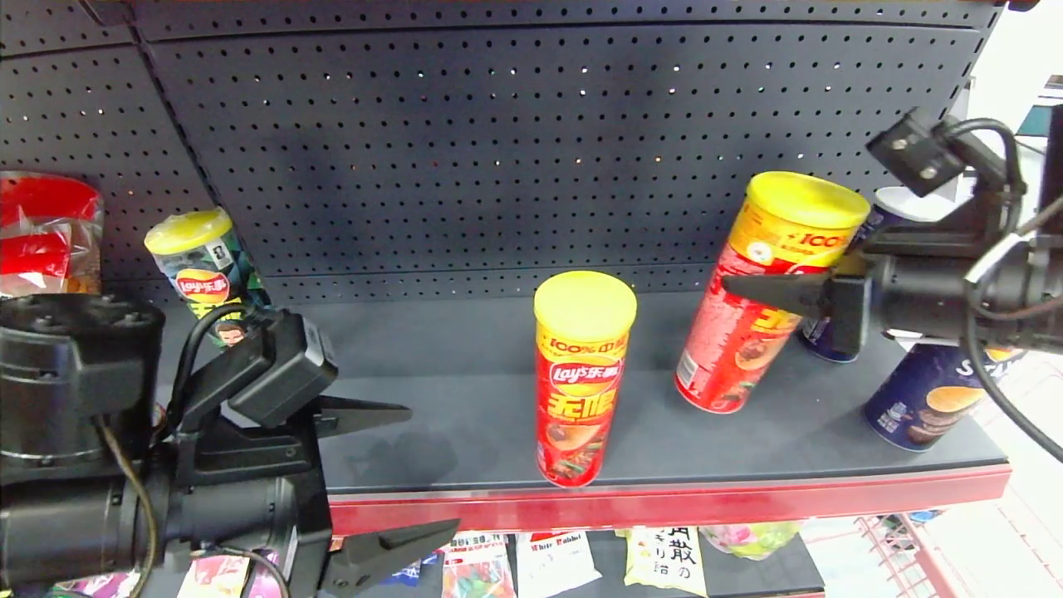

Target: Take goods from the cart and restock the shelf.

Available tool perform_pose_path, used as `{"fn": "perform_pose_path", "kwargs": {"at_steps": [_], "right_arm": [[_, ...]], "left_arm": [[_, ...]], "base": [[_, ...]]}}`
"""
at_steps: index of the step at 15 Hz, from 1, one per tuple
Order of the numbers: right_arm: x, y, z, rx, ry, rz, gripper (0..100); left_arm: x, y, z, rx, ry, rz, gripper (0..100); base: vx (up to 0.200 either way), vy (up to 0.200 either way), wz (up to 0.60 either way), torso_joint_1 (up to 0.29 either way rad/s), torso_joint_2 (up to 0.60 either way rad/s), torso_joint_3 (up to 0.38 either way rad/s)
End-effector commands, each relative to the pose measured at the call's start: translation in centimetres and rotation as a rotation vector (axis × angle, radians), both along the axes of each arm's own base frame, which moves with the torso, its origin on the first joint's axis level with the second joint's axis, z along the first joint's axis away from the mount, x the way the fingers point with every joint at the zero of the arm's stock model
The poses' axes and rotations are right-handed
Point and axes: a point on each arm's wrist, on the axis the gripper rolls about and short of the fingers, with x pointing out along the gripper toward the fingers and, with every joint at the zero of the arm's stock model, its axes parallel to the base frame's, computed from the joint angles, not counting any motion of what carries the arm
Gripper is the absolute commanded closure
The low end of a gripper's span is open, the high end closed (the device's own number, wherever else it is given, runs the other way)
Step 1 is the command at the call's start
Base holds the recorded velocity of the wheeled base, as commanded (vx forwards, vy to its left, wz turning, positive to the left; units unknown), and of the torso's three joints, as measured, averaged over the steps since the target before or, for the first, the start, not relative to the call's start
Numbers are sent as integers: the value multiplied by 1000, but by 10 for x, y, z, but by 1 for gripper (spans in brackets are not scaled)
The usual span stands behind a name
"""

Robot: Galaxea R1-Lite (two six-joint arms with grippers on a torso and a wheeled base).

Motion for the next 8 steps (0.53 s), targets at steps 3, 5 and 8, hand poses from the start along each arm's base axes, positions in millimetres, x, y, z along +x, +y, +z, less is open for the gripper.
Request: {"fn": "perform_pose_path", "kwargs": {"at_steps": [3,5,8], "right_arm": [[68,35,-14,-29,24,36,100],[83,49,-13,-24,11,58,100],[97,71,-17,-22,6,97,100]], "left_arm": [[-18,11,3,-13,-33,14,0],[-18,11,2,-8,-33,20,0],[-20,13,1,-3,-36,31,0]], "base": [[0,0,0,0,0,0],[0,0,0,0,0,0],[0,0,0,0,0,0]]}}
